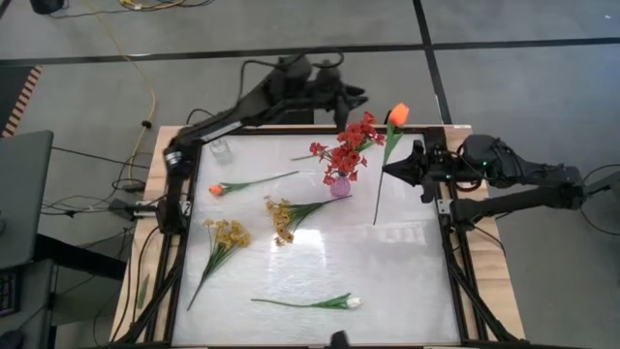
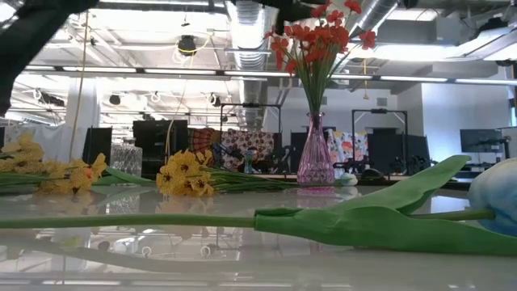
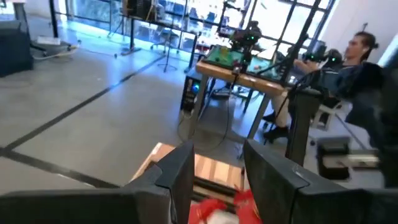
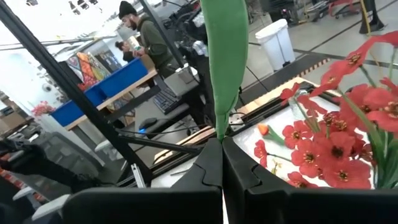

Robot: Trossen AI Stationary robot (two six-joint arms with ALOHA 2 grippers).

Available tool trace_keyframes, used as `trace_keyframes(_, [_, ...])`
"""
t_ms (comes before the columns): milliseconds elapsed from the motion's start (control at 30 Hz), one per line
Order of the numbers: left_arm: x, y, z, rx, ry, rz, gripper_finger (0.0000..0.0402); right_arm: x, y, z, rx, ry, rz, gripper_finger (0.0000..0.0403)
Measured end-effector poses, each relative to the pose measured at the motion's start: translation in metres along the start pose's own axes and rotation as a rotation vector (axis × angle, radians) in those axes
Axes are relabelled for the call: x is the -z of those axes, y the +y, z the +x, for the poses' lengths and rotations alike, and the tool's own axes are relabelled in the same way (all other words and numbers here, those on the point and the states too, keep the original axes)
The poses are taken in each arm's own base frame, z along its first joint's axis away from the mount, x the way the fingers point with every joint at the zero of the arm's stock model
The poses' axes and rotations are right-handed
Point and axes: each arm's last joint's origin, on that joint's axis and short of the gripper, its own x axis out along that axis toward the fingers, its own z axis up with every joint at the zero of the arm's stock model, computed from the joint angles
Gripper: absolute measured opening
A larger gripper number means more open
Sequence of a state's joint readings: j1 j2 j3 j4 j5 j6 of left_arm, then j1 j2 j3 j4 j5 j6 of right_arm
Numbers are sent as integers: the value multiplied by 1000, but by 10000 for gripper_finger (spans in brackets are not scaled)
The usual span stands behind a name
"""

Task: Sort flowers into vase by color
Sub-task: Put the right orange tulip into the violet vase

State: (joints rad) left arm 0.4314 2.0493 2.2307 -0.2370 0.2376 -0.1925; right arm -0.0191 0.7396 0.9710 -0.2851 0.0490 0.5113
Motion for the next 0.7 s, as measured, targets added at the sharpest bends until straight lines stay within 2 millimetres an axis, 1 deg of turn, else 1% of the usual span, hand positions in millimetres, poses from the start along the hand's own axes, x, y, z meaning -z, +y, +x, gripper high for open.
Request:
trace_keyframes(100, [9, 5, 15, 33, 47, -21, 128, 1, 2, 0, -16, 9, -6, 20])
trace_keyframes(200, [23, 5, 23, 56, 129, -25, 128, 3, 4, -1, -29, 19, -9, 20])
trace_keyframes(267, [30, 3, 23, 47, 186, -12, 128, 4, 4, -1, -26, 34, -11, 20])
trace_keyframes(400, [39, 0, 21, -10, 278, 86, 128, 8, 3, -1, -1, 61, -14, 20])
trace_keyframes(533, [50, -1, 18, -46, 386, 145, 128, 8, 2, -1, 16, 62, -15, 20])
trace_keyframes(700, [62, -1, 22, -52, 429, 166, 128, 9, 1, -1, 22, 72, -21, 20])
